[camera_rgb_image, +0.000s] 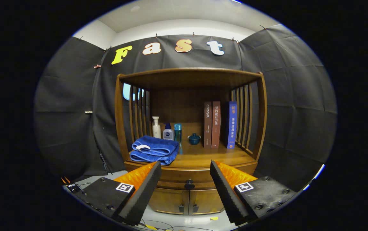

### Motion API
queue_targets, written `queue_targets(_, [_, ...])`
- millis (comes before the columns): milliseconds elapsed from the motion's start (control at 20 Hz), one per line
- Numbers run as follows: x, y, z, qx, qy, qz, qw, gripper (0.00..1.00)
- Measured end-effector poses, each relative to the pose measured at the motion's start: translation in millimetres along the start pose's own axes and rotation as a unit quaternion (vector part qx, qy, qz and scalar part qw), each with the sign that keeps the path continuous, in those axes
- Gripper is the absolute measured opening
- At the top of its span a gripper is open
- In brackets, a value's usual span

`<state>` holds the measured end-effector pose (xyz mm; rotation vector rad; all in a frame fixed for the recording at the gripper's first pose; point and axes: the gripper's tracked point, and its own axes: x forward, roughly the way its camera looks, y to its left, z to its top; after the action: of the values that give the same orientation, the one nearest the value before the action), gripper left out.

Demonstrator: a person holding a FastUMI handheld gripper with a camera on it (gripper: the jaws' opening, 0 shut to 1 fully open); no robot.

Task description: Pull open the drawer, take out the items inside it, and place them on the countertop above the cabinet.

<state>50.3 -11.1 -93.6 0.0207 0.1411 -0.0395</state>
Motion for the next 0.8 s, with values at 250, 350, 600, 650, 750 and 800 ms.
queue_targets(250, [40, 0, -46, 0.008, 0.035, -0.006, 0.999, 0.99])
queue_targets(350, [56, -5, -64, 0.006, 0.049, -0.01, 0.999, 0.99])
queue_targets(600, [94, -11, -114, 0.015, 0.087, -0.017, 0.996, 0.99])
queue_targets(650, [102, -10, -123, 0.015, 0.094, -0.017, 0.995, 0.99])
queue_targets(750, [116, -14, -140, 0.014, 0.105, -0.022, 0.994, 0.99])
queue_targets(800, [121, -14, -148, 0.013, 0.112, -0.025, 0.993, 0.99])
